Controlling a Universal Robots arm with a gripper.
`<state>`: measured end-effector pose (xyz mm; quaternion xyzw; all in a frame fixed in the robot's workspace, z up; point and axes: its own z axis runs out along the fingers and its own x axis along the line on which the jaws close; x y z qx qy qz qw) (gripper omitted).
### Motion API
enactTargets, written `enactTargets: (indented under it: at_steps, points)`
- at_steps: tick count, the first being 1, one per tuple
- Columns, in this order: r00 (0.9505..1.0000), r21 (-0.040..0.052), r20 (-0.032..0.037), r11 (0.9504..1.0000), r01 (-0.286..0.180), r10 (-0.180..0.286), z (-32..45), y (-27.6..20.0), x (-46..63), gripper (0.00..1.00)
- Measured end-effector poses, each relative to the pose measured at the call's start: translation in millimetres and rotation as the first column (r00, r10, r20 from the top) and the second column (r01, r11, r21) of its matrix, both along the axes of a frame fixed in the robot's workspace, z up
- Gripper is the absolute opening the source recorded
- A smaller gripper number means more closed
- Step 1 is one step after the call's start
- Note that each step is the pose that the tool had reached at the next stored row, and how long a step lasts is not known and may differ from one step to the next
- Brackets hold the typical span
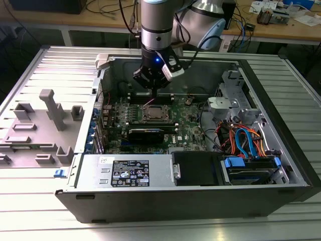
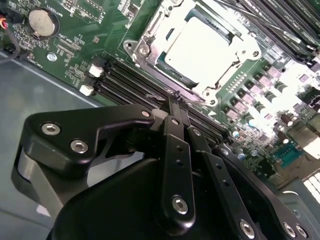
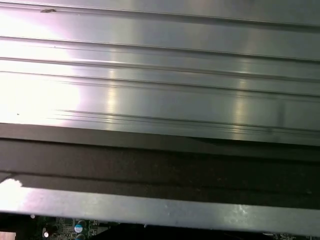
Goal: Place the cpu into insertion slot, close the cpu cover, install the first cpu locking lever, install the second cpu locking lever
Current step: 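Install the first cpu locking lever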
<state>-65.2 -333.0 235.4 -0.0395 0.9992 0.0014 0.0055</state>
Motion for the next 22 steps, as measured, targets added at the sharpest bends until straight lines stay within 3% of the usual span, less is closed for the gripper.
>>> enactTargets:
  at_steps: [13,22]
  points:
    - [1.0,0.0,-0.0003,1.0,0.0,0.0,-7.1,0.0,11.2,0.11]
    - [1.0,0.0,-0.0003,1.0,0.0,0.0,-14.6,0.0,13.4,0.11]
